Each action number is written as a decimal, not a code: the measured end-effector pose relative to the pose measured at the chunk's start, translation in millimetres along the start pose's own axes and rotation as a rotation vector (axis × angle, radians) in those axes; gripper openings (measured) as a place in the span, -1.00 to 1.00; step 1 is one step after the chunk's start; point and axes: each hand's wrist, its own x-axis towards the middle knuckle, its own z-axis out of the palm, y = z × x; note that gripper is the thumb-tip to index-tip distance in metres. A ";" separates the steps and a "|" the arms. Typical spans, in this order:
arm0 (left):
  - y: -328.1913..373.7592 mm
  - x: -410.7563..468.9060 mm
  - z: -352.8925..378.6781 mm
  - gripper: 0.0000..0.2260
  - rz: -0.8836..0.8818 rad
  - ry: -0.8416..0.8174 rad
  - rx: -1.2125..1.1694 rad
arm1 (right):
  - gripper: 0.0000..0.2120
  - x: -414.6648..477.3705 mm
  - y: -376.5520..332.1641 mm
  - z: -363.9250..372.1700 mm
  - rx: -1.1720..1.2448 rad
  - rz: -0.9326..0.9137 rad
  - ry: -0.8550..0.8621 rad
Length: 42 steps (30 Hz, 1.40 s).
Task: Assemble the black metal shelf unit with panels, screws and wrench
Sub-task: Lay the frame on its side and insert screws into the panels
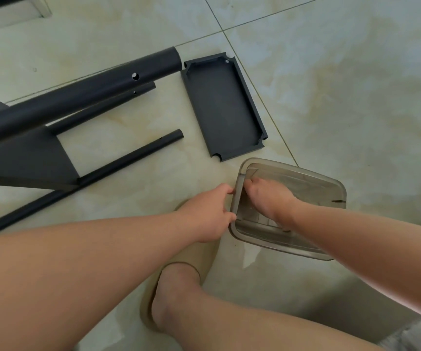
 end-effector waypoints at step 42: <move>-156.6 -281.6 -261.2 -0.73 -0.240 0.459 -1.181 | -0.62 -49.7 -311.2 -314.1 0.350 -0.328 0.477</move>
